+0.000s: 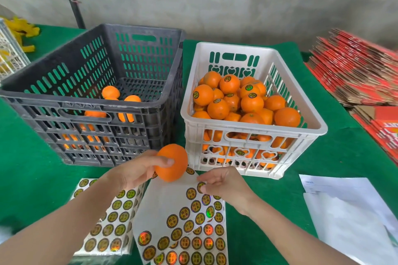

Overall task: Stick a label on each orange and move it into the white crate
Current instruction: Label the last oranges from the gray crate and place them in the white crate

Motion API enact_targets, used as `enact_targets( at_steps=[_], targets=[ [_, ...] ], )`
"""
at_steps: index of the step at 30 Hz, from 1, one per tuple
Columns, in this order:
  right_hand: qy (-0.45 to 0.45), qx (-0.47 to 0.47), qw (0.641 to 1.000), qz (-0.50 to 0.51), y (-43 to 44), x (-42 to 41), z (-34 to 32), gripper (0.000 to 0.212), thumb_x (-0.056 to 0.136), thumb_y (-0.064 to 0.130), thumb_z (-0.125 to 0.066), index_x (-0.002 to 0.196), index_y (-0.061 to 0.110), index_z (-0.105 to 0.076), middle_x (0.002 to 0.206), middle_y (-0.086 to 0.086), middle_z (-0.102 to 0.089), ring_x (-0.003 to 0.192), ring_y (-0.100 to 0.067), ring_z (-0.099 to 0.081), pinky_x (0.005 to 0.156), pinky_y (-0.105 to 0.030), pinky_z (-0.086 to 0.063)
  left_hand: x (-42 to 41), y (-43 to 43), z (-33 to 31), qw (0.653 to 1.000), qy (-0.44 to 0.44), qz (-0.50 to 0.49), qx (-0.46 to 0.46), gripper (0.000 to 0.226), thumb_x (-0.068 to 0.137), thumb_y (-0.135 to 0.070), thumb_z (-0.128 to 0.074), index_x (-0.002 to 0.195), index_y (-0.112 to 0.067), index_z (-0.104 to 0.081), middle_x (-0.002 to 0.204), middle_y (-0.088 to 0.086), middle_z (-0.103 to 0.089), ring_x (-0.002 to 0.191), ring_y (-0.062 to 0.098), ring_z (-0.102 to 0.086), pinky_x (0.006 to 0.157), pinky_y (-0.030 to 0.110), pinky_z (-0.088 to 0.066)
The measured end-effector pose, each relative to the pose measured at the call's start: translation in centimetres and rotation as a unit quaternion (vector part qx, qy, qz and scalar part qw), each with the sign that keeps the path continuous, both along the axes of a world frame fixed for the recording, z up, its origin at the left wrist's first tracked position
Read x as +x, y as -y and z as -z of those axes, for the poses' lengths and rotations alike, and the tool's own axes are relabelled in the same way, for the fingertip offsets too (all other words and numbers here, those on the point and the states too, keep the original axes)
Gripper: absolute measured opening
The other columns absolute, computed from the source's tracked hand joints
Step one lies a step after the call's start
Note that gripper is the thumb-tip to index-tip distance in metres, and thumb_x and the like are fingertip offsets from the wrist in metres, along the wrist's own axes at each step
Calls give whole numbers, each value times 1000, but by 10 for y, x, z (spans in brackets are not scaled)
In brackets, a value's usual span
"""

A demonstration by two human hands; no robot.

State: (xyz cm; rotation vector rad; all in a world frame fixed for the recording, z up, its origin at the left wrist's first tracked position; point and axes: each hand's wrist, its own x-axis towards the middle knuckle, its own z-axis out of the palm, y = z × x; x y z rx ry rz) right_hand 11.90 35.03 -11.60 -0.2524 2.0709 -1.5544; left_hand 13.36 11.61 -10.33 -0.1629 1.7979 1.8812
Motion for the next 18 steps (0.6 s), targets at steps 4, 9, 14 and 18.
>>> enact_targets(
  at_steps=[4, 9, 14, 18],
  targets=[
    [-13, -18, 1000, -2, 0, 4, -2, 27, 75, -2, -73, 71, 24, -72, 73, 6, -72, 71, -8, -66, 73, -21, -54, -3, 0, 0, 999, 6, 35, -18, 104, 34, -55, -89, 121, -8, -57, 114, 12, -69, 106, 28, -65, 88, 34, -52],
    [-18, -25, 1000, -2, -4, 13, -1, 24, 78, 1, -71, 70, 24, -72, 87, -1, -73, 83, -12, -66, 82, -25, -53, -3, 0, 4, 995, 20, 78, -67, 94, 42, -47, -84, 122, -6, -56, 118, 12, -67, 112, 30, -61, 103, 42, -43],
    [-49, -10, 998, 26, -12, 14, -5, 32, 75, 4, -74, 61, 33, -71, 107, 8, -62, 105, -6, -57, 93, -21, -43, -2, -12, 14, 983, 11, 119, -139, 63, 54, -38, -76, 111, -15, -63, 109, 1, -71, 106, 21, -63, 93, 29, -49],
    [-46, -25, 995, 90, -17, 10, -16, 22, 78, 5, -72, 68, 24, -72, 77, 6, -69, 80, -8, -61, 75, -17, -46, -2, -17, 16, 980, -10, 119, -159, 67, 50, -36, -79, 110, -33, -51, 118, -7, -56, 106, 11, -56, 88, 23, -49]
  ],
)
